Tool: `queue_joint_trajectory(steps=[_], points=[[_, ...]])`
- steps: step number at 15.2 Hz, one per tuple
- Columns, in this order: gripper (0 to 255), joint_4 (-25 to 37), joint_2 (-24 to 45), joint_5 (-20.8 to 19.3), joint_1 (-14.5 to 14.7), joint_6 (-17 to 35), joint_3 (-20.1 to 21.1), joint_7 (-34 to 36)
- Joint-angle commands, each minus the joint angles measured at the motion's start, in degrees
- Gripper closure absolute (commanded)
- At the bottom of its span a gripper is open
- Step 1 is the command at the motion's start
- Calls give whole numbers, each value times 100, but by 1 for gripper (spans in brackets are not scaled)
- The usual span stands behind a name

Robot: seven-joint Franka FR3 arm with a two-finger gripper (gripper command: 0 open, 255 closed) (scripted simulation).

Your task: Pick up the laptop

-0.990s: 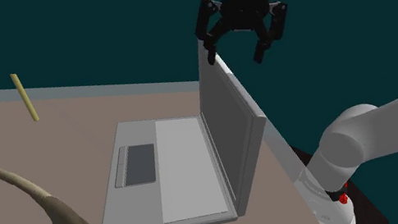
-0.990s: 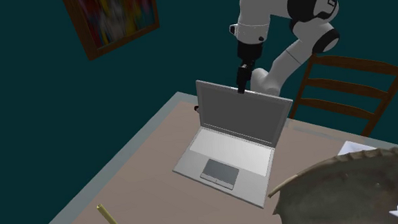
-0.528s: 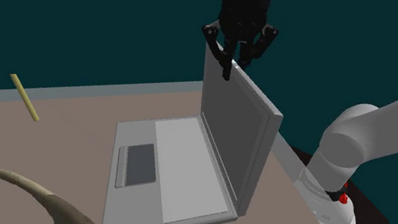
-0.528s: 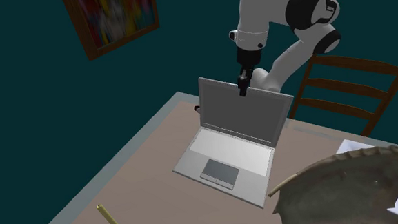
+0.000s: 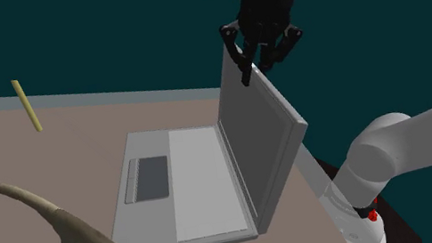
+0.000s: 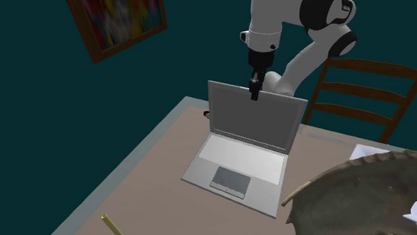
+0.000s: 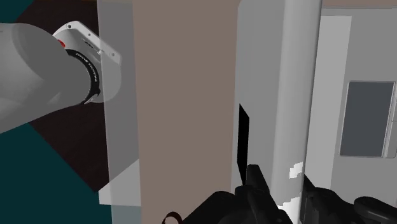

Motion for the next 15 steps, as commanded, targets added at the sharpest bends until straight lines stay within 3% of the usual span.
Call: queue_joint_trajectory(steps=[1,15], points=[[255,153,60,-25,-19,-98,-12,20],[255,1693,720,-237,-219,-995,4,272]])
